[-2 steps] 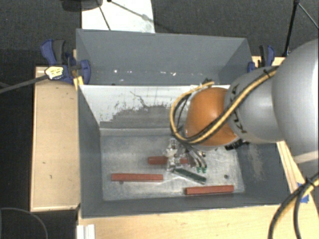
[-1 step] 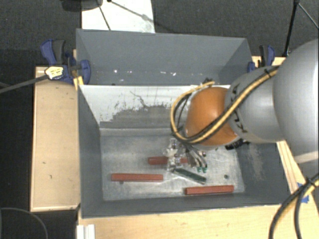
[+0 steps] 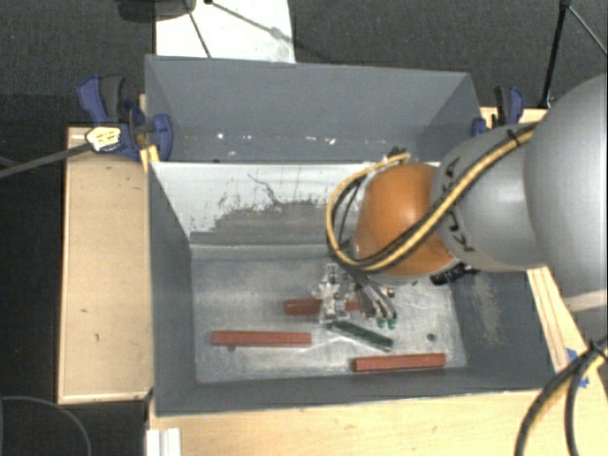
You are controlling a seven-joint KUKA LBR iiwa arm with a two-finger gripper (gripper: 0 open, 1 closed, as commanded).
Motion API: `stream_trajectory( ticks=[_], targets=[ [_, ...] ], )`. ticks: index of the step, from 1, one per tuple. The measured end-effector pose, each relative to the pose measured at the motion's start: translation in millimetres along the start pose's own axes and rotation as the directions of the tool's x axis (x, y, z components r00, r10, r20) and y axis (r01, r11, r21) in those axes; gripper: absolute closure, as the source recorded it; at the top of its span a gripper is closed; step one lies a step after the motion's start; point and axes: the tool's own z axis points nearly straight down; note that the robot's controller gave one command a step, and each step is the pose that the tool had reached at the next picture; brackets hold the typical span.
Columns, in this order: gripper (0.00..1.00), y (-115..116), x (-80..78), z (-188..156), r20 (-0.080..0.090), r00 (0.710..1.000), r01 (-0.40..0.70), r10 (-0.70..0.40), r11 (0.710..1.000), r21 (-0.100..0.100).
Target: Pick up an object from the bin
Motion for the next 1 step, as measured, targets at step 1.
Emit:
stream_trajectory(
  ticks=[1],
  targets=[
    [1.00,-0.3,2.6,-15.6,-0.024,1.000,0.000,0.000,1.000,0.004]
  ],
)
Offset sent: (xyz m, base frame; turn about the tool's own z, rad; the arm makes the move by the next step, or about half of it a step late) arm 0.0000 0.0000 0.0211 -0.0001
